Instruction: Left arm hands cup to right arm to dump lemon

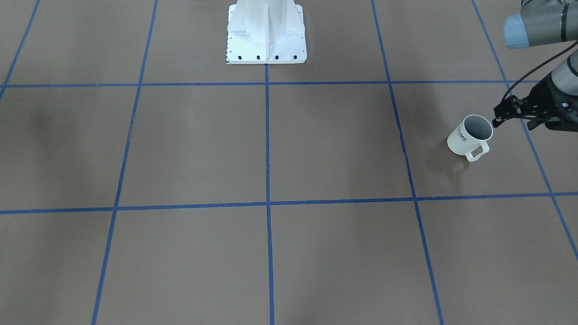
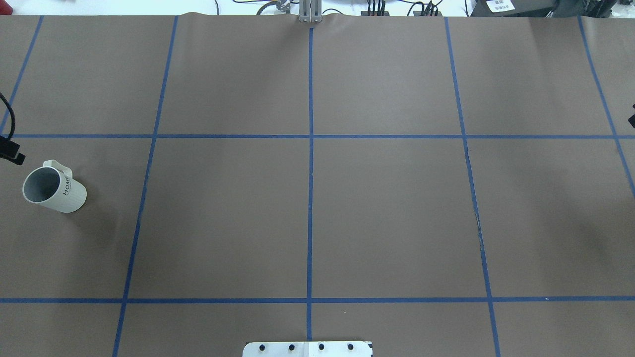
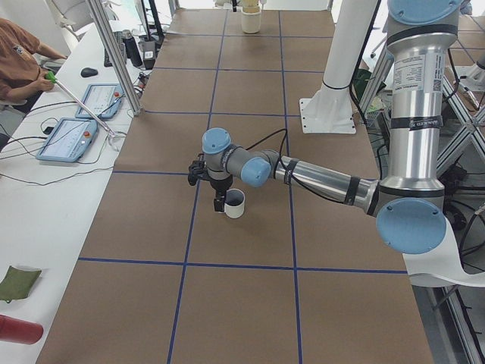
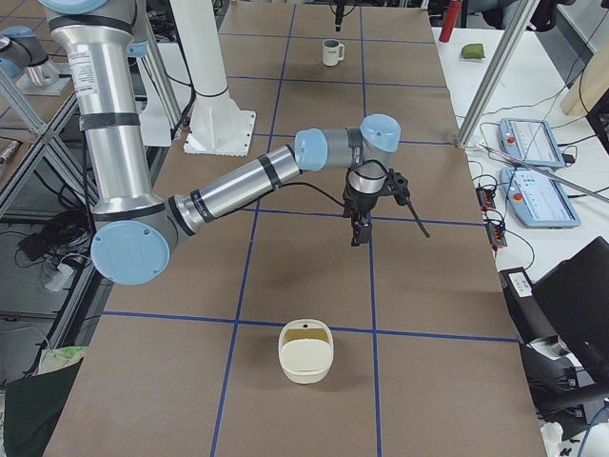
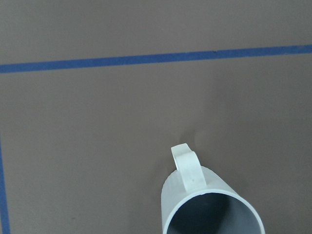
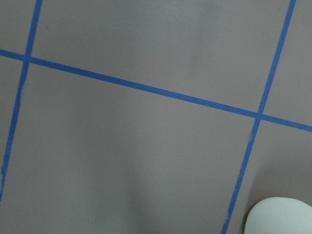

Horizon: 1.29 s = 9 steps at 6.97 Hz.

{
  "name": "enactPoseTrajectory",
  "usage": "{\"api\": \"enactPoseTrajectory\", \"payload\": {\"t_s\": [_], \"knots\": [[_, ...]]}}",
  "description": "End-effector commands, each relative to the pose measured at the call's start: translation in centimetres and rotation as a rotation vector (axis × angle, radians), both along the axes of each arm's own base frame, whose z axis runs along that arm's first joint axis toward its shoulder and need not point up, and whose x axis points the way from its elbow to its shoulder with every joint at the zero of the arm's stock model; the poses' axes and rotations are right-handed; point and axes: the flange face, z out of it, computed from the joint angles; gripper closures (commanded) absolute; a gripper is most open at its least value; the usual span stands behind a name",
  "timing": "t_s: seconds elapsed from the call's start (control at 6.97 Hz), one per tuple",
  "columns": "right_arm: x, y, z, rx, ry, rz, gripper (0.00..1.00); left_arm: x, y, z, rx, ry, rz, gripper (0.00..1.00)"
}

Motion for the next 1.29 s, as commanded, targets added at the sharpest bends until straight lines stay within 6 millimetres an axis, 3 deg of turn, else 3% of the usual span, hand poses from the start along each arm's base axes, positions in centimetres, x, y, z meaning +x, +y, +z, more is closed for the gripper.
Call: {"api": "enactPoseTrajectory", "payload": {"t_s": [0.0,0.14,0.43,0.57,0.86,1.0,1.15], "knots": [[3.0,0.1,3.1,0.001,0.002,-0.020,0.00,-6.2,-1.9,0.1,0.080,-0.032,0.012,0.00],[4.1,-1.0,1.7,0.019,0.000,0.016,0.00,-9.8,-1.7,2.3,0.083,-0.041,-0.004,0.00],[5.2,-0.2,3.4,0.011,0.004,0.028,0.00,-11.6,-1.1,5.8,0.024,-0.133,-0.070,0.00],[6.1,0.9,5.4,-0.009,-0.001,0.051,0.00,-12.6,-1.0,6.0,0.027,-0.144,-0.085,0.00],[5.9,3.9,10.4,0.029,-0.062,0.051,0.00,-14.3,-1.0,6.1,0.017,-0.135,-0.120,0.00],[5.6,3.7,12.3,0.016,-0.102,0.063,0.00,-15.8,-0.8,6.5,-0.005,-0.134,-0.148,0.00],[5.6,3.5,13.1,0.000,-0.102,0.065,0.00,-15.5,-0.5,7.8,-0.041,-0.095,-0.138,0.00]]}}
